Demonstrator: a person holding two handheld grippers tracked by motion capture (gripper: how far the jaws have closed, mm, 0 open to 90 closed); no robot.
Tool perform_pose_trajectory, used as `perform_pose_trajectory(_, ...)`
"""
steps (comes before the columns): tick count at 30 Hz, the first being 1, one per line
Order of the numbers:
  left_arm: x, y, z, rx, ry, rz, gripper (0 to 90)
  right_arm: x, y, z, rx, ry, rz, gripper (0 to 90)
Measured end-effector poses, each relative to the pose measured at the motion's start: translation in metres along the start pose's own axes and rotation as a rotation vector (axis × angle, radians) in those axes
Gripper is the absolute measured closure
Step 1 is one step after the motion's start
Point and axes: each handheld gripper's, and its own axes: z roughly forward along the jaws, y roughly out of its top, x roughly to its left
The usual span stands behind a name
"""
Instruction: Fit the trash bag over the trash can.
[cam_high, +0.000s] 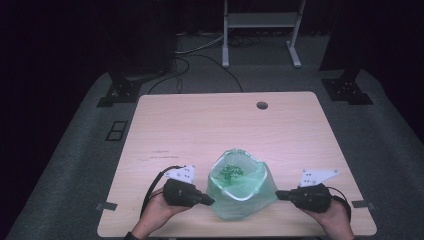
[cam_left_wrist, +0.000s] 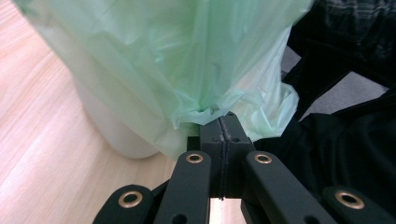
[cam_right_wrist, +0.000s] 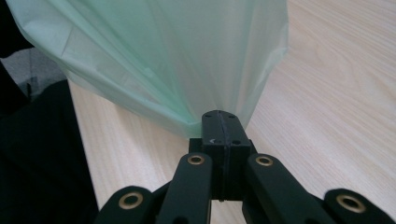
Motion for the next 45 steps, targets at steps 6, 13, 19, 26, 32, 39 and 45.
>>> perform_pose_trajectory(6,0.005,-0.006,0.001,0.018,0.012,-0.012,89.7,-0.005,-0.005,0.007,0.032,-0.012,0.007,90.0)
perform_pose_trajectory(13,0.007,-0.009,0.006,0.060,0.023,-0.020,89.7,-0.007,-0.007,0.012,0.061,-0.011,0.004,90.0)
perform_pose_trajectory(19,0.007,-0.011,0.007,0.073,0.029,-0.025,87.8,-0.009,-0.010,0.017,0.095,-0.015,0.007,90.0)
perform_pose_trajectory(26,0.000,-0.005,-0.007,-0.002,0.033,-0.003,57.9,-0.006,-0.003,-0.001,-0.014,-0.045,0.005,57.8)
perform_pose_trajectory(32,-0.004,-0.006,-0.027,-0.061,0.067,-0.001,35.5,-0.005,0.007,-0.026,-0.136,-0.040,0.028,38.9)
perform_pose_trajectory(39,-0.002,-0.012,-0.039,-0.127,0.147,-0.002,16.1,0.001,0.022,-0.042,-0.217,-0.004,0.020,34.1)
perform_pose_trajectory(45,0.001,-0.010,-0.037,-0.183,0.211,0.007,1.9,0.012,0.049,-0.047,-0.244,0.005,-0.022,32.9)
